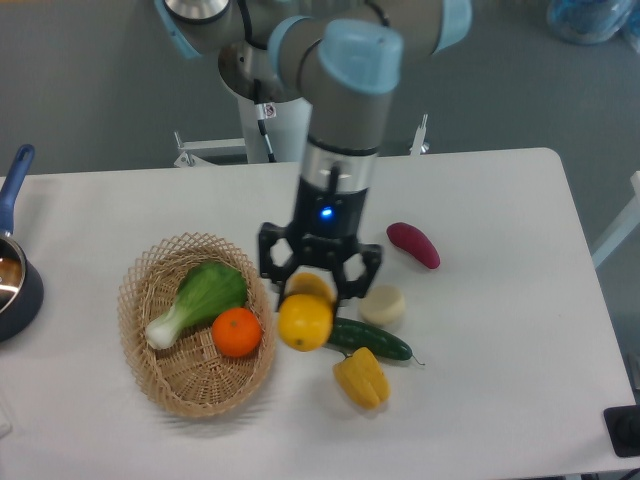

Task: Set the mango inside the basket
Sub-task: 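Carry the held mango over the wicker basket and lower it inside, then open the gripper to release the mango into the basket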

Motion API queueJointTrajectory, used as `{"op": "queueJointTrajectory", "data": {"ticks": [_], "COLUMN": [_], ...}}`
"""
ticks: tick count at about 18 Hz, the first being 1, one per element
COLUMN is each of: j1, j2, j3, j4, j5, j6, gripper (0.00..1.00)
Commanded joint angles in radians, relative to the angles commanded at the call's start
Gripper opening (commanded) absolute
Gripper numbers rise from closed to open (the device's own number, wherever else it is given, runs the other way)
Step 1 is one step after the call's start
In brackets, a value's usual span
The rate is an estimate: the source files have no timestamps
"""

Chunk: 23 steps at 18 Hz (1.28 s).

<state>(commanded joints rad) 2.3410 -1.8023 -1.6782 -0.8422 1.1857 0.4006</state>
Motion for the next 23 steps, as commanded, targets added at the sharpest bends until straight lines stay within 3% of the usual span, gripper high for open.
{"op": "queueJointTrajectory", "data": {"ticks": [3, 8, 16, 23], "j1": [-0.06, -0.158, -0.183, -0.203], "j2": [-0.049, -0.138, -0.209, -0.247], "j3": [-0.002, 0.012, 0.035, 0.04], "j4": [0.0, 0.009, 0.011, 0.011], "j5": [0.011, 0.176, 0.176, 0.176], "j6": [-0.02, -0.089, -0.148, -0.2], "gripper": [0.46, 0.47, 0.48, 0.57]}}
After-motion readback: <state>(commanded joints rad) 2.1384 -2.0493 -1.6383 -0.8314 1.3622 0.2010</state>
